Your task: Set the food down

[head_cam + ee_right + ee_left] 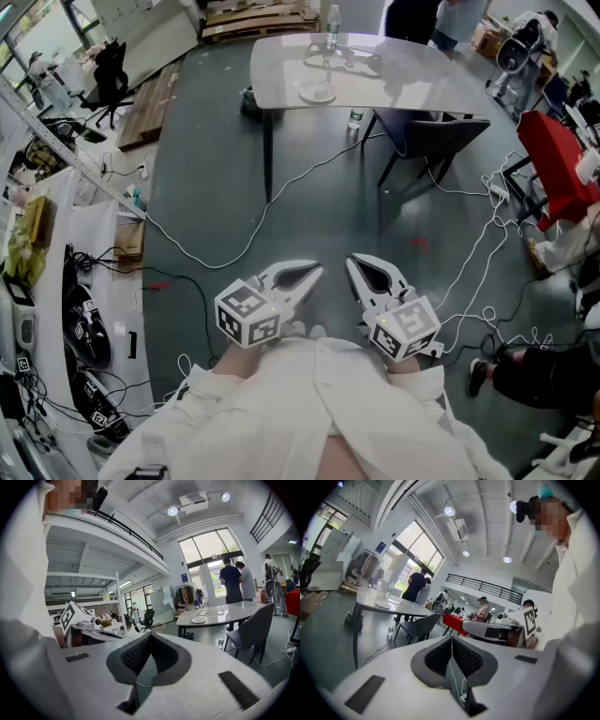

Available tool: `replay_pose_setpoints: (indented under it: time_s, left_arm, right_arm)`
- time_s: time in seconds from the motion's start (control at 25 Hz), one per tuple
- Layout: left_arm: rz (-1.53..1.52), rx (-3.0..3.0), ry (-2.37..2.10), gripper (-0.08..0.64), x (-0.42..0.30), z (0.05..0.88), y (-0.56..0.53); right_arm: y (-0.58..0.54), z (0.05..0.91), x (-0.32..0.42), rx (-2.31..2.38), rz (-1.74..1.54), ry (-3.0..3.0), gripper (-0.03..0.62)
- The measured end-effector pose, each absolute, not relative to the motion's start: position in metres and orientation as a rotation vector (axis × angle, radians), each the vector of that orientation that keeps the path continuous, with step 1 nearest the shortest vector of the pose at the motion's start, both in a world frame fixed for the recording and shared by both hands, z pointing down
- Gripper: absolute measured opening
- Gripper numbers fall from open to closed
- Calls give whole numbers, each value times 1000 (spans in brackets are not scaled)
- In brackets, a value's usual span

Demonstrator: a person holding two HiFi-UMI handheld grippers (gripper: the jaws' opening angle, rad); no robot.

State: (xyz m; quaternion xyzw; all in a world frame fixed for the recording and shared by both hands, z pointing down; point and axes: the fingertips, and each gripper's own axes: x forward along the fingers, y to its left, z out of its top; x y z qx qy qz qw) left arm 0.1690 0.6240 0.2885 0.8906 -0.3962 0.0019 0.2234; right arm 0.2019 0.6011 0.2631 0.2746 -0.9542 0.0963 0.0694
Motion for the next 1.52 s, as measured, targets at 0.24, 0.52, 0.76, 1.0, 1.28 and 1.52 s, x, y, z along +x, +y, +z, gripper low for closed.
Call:
replay_pose_setpoints:
  time_s: [0.24,0.52,0.76,1.0,1.28,1.52]
  left_arm:
    - [8,2462,-1086,20,174,289,626]
    - [30,2461,-1106,20,172,289,625]
    - [34,2465,-1097,20,177,288,620]
    - [-113,2440,-1074,21,193,282,617]
    - [-67,2449,-1107,20,217,290,623]
    - [-62,2425,-1110,20,233,300,633]
  right_arm:
    - [601,272,206,843,320,-2827,2]
    - [597,277,208,843,344,-2795,2]
    - [589,275,211,918,368,-2772,2]
    - [597,291,225,930,429,-2757,3]
    - [602,297,237,899,435,-2774,3]
    - [613,303,243,845,461,-2795,3]
